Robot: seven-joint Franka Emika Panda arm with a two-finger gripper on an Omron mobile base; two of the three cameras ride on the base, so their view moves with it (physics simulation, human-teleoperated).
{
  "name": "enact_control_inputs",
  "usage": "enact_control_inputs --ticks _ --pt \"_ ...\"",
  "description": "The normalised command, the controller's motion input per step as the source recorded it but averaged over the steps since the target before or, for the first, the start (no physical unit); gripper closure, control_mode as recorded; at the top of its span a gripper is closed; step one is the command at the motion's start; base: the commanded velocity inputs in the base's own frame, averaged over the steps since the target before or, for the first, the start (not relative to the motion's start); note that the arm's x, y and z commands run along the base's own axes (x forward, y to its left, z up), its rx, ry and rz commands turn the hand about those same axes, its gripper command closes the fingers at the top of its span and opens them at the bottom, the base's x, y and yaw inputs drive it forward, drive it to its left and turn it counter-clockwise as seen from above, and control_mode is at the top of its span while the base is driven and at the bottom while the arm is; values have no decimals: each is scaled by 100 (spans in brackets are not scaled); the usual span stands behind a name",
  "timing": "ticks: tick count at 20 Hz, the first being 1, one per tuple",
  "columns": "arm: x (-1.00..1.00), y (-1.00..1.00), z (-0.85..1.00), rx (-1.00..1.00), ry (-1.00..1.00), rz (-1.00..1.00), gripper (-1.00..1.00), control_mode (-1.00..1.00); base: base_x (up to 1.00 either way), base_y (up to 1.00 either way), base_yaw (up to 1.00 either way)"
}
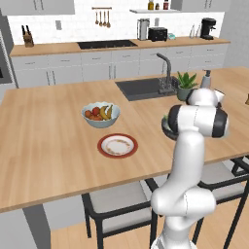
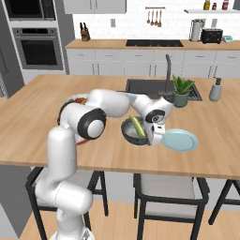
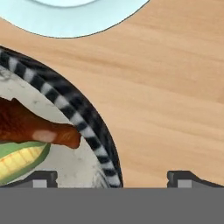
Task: Pick the chicken drumstick and corn from their plates and place them in the bowl. Then put the bowl in the fridge.
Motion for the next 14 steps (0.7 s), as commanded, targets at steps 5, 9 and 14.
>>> enact_control_inputs --ticks 5,9,14 --pt "33 0 -22 0 0 0 -100 -100 0 0 0" --pt "2 8 -38 0 0 0 -100 -100 0 0 0" --pt "3 31 -25 0 0 0 100 -100 0 0 0"
